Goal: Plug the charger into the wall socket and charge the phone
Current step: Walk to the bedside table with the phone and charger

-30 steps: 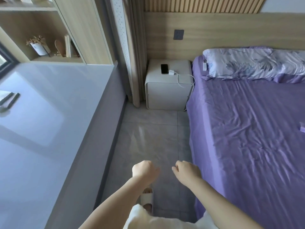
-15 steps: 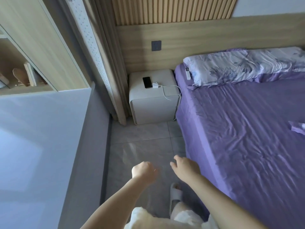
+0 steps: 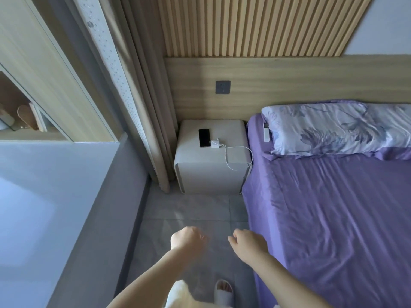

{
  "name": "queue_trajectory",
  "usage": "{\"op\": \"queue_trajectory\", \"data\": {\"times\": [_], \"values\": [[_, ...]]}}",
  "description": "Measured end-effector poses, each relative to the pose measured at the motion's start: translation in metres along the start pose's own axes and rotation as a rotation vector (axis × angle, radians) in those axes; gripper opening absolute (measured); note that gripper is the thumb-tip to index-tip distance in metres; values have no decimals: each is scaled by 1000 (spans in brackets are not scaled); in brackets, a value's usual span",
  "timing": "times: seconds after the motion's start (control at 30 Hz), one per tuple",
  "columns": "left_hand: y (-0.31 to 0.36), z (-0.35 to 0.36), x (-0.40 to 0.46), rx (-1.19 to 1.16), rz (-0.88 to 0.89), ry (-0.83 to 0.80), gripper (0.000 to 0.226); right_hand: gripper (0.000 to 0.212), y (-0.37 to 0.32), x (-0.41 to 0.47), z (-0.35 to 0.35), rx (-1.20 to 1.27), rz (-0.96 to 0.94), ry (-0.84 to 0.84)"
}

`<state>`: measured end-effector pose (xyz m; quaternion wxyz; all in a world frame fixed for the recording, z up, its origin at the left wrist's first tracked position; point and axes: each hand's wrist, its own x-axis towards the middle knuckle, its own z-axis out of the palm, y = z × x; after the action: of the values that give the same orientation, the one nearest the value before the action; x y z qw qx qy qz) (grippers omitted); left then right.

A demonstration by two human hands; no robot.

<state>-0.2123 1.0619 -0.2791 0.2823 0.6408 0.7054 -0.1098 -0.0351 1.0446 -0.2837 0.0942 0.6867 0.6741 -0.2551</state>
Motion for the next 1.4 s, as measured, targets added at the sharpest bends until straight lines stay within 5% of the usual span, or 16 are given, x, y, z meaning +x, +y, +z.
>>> {"op": "queue_trajectory", "data": {"times": [0.2, 0.4, 0.6, 0.97, 1.4], "values": [[21, -26, 37, -34, -57, 12, 41, 42, 4, 57, -31, -25, -58, -58], [28, -57, 94, -3, -33, 5, 45, 29, -2, 114, -62, -54, -100, -40], [31, -96, 171, 30, 42, -19, 44, 44, -10, 176, -91, 32, 5, -20], [42, -157, 289, 93, 200, -40, 43, 41, -28, 272, -132, 95, 176, 107], [90, -188, 373, 66, 68, -108, 45, 43, 2, 377, -177, 90, 135, 13]]}}
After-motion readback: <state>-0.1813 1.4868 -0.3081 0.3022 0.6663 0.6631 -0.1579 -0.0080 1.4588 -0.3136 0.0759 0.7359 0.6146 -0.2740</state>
